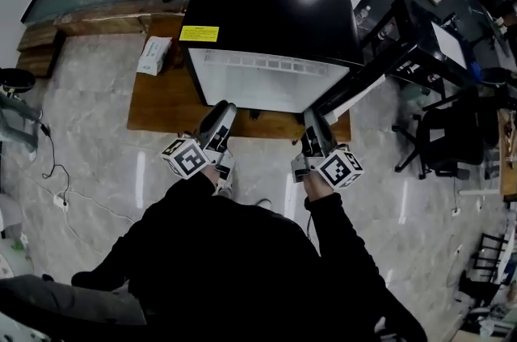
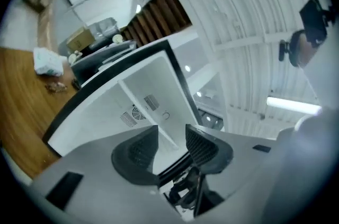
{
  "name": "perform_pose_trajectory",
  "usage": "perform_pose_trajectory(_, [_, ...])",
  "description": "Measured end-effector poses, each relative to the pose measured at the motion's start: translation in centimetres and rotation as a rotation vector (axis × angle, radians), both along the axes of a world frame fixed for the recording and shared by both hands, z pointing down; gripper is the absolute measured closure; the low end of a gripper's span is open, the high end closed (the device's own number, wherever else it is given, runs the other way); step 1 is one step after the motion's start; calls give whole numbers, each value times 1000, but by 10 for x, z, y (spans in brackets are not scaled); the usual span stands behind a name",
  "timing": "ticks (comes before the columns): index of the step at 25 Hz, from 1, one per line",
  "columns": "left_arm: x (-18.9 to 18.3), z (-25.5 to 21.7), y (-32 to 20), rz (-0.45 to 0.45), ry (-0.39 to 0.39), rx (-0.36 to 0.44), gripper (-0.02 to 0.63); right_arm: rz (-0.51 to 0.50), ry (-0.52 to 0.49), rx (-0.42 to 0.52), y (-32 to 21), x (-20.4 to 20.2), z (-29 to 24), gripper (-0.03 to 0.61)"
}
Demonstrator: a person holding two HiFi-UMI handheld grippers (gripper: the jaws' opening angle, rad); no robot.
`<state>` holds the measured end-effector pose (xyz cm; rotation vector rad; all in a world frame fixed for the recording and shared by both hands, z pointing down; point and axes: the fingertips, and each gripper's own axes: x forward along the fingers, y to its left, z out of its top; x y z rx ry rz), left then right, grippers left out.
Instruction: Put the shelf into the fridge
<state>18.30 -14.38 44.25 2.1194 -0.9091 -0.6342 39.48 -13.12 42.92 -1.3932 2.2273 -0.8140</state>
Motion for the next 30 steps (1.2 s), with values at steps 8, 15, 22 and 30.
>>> perform_pose_trajectory(8, [36, -42, 110, 52, -459, 271, 607, -326, 409, 333, 101, -53, -55, 555])
perform_pose_trajectory(15, [62, -52, 168, 98, -655, 381, 607, -485, 446, 364, 154, -75, -48, 572])
perform_pose_trajectory(22, [76, -48, 187, 138, -641, 380, 607, -523, 457, 362, 168, -77, -43, 572])
perform_pose_trajectory(30, [90, -46, 190, 176, -622, 381, 607, -530, 466, 334, 174, -70, -40, 572])
